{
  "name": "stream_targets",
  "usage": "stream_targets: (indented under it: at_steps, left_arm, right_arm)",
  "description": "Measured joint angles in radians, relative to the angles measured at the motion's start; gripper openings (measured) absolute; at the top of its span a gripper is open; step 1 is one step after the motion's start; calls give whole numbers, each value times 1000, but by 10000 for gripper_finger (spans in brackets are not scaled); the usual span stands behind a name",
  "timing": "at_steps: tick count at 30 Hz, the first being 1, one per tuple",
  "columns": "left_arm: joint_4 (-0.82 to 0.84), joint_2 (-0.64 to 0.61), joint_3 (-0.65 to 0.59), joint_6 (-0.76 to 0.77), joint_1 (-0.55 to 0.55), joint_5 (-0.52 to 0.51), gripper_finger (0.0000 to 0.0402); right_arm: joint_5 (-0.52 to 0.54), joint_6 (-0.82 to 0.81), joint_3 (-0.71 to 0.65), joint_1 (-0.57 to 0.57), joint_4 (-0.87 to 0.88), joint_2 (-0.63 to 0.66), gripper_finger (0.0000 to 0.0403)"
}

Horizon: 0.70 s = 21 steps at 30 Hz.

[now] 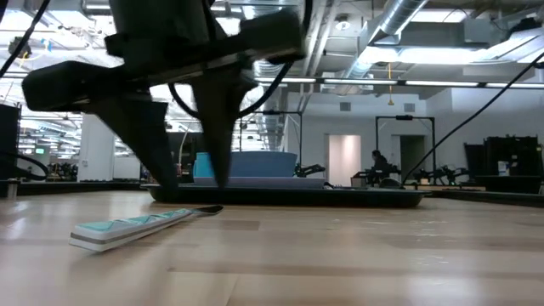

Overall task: Set up tray
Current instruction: Put the knife on top of the table napkin to the right of the fork on the tray

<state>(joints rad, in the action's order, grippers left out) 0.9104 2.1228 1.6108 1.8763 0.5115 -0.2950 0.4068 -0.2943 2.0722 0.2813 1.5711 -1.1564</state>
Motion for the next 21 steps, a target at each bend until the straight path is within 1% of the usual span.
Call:
stream_targets:
  at_steps: [7,12,18,21]
  left_arm:
    - [73,0,0,0,-11,45,167]
    - [68,0,0,-31,-36,28,167]
    - [61,29,-1,-84,-62,73,167]
    - [61,39,1,-85,-64,73,167]
  right_arm:
    - [-17,3,0,0,0,0,108]
    - [-17,7,0,0,0,0,108]
    - [-17,7,0,0,0,-1,108]
    - [-17,7,0,0,0,0,108]
